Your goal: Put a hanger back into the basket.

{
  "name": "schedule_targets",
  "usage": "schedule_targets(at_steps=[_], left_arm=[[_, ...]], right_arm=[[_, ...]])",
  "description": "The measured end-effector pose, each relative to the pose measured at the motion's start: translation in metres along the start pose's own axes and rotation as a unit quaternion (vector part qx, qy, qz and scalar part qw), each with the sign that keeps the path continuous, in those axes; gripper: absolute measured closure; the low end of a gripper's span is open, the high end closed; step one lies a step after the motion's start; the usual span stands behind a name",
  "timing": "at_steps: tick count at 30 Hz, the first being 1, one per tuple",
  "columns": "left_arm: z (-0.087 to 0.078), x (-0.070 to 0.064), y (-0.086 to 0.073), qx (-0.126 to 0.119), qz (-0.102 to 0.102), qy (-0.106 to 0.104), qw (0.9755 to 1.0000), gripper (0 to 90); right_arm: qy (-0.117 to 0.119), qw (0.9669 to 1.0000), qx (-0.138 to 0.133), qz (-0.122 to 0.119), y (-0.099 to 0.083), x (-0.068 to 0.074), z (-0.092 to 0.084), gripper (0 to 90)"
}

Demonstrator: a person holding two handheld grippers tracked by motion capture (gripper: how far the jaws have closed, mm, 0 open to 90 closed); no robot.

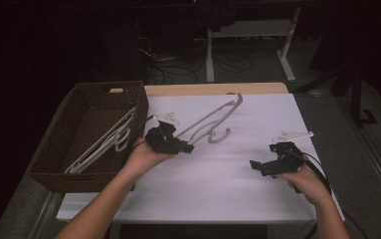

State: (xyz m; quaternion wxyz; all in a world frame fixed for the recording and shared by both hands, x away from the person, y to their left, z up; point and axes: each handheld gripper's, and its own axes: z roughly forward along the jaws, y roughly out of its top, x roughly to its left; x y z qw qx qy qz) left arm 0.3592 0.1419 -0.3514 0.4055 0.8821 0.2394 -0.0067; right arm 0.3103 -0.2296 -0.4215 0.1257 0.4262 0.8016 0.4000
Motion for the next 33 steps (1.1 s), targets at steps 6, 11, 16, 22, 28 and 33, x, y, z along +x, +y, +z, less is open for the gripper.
schedule_targets(at_steps=[6,11,16,22,28,33], left_arm=[[-0.046,0.0,0.025,-0.025,0.011,0.027,0.9993,82.1],[-0.089,0.01,0.033,-0.037,0.016,0.047,0.9981,82.1],[-0.129,0.025,0.022,-0.04,0.015,0.08,0.9959,82.1],[-0.168,0.048,-0.012,-0.044,-0.005,0.116,0.9922,82.1],[-0.194,0.071,-0.055,-0.04,-0.036,0.141,0.9886,82.1],[-0.205,0.082,-0.09,-0.028,-0.059,0.15,0.9865,82.1]], right_arm=[[0.01,0.9999,-0.003,-0.009,0.0,0.004,0.0,0.3],[0.015,0.9997,-0.007,-0.016,0.002,0.007,-0.001,0.0],[0.017,0.9996,-0.008,-0.019,0.003,0.009,-0.001,0.0],[0.018,0.9995,-0.003,-0.025,0.003,0.011,0.002,0.0],[0.014,0.9995,0.006,-0.027,0.003,0.012,0.007,0.0],[0.012,0.9996,0.009,-0.025,0.003,0.012,0.009,0.0]])
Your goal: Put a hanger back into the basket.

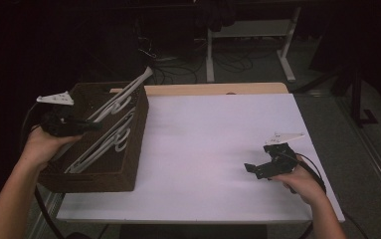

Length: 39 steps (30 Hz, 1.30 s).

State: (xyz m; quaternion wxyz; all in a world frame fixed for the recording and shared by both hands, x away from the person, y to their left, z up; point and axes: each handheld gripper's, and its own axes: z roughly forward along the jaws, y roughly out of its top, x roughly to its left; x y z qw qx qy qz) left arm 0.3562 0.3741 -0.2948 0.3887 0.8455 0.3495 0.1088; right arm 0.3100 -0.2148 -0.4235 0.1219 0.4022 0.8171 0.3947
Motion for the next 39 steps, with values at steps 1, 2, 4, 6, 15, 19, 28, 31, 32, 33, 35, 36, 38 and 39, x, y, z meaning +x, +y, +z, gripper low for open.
schedule_targets(at_steps=[1,2,4,6,15,19,28,31,32,33,35,36,38,39], left_arm=[[-0.002,0.003,-0.005,0.003,-0.002,0.003,1.0,82.1],[-0.004,0.005,-0.01,0.006,-0.006,0.006,0.9999,82.1],[-0.007,0.009,-0.018,0.013,-0.011,0.012,0.9998,82.1],[-0.009,0.013,-0.024,0.018,-0.017,0.02,0.9995,82.1],[0.011,0.022,-0.045,0.057,-0.029,0.011,0.9979,81.7],[0.018,0.022,-0.047,0.058,-0.026,0.028,0.9976,56.7],[0.018,0.006,-0.033,-0.006,-0.031,0.002,0.9995,36.8],[0.021,-0.006,-0.028,-0.04,-0.028,-0.016,0.9987,29.3],[0.022,-0.011,-0.026,-0.049,-0.026,-0.022,0.9982,27.5],[0.023,-0.015,-0.024,-0.058,-0.023,-0.029,0.9976,25.8],[0.027,-0.024,-0.021,-0.075,-0.018,-0.044,0.996,23.0],[0.029,-0.029,-0.019,-0.083,-0.015,-0.051,0.9951,21.6],[0.033,-0.038,-0.016,-0.09,-0.008,-0.062,0.994,18.6],[0.036,-0.043,-0.015,-0.092,-0.003,-0.067,0.9935,17.7]], right_arm=[[0.0,1.0,0.001,-0.001,0.0,0.0,0.0,0.0],[0.0,1.0,0.001,-0.001,0.0,0.0,0.001,0.0],[0.0,1.0,0.001,-0.002,0.0,0.0,0.001,0.0],[0.0,1.0,0.002,-0.001,0.0,0.0,0.002,0.0],[0.001,1.0,0.005,-0.003,0.001,0.001,0.004,0.0],[0.001,1.0,0.004,-0.006,0.001,0.001,0.003,0.0],[0.005,0.9999,-0.009,-0.011,0.008,0.005,-0.007,0.0],[0.008,0.9997,-0.016,-0.014,0.012,0.008,-0.011,0.0],[0.01,0.9997,-0.018,-0.015,0.013,0.008,-0.013,0.0],[0.012,0.9996,-0.021,-0.017,0.015,0.009,-0.014,0.0],[0.013,0.9994,-0.025,-0.02,0.017,0.012,-0.017,0.0],[0.015,0.9993,-0.027,-0.022,0.019,0.013,-0.019,0.0],[0.02,0.9991,-0.03,-0.023,0.022,0.015,-0.022,0.0],[0.022,0.9989,-0.033,-0.026,0.024,0.016,-0.023,0.0]])
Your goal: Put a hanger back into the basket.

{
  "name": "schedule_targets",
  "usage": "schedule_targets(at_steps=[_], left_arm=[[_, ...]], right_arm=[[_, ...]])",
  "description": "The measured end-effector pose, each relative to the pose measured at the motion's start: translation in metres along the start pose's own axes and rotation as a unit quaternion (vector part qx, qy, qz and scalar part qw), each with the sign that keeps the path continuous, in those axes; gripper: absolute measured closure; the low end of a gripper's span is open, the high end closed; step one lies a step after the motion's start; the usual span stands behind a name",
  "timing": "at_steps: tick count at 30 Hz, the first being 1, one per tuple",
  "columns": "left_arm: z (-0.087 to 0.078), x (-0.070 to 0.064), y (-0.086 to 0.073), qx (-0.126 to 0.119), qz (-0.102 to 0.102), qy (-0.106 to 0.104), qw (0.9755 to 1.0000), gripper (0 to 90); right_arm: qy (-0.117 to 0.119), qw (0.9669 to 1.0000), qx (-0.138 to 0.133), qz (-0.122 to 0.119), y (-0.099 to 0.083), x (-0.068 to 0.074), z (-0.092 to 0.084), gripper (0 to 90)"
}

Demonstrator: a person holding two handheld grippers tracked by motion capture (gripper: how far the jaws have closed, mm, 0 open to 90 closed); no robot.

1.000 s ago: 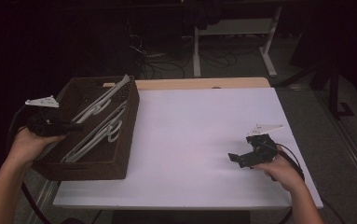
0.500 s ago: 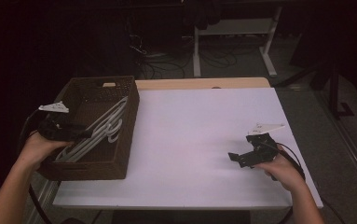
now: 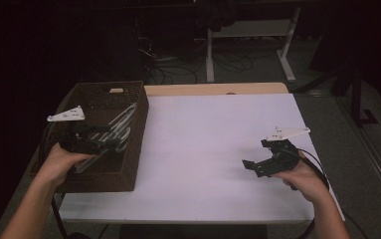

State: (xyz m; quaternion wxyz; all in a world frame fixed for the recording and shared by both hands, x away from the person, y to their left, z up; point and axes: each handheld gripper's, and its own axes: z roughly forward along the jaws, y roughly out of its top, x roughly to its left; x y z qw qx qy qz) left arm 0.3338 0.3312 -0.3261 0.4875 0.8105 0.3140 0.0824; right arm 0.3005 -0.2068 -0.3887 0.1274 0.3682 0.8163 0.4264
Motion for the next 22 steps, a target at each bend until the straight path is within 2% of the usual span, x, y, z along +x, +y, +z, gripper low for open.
schedule_targets(at_steps=[7,10,16,22], left_arm=[[0.025,-0.025,0.004,-0.004,0.02,-0.029,0.9994,10.2],[0.034,-0.032,0.004,-0.001,0.027,-0.034,0.999,5.3],[0.045,-0.036,0.001,0.008,0.027,-0.041,0.9988,0.8],[0.042,-0.039,0.002,-0.001,0.026,-0.038,0.9989,0.8]], right_arm=[[0.013,0.9997,-0.02,-0.009,0.012,0.008,-0.009,0.0],[0.018,0.9993,-0.028,-0.013,0.015,0.011,-0.012,0.0],[0.021,0.999,-0.033,-0.021,0.019,0.015,-0.015,0.0],[0.021,0.9987,-0.039,-0.026,0.019,0.016,-0.018,0.0]])
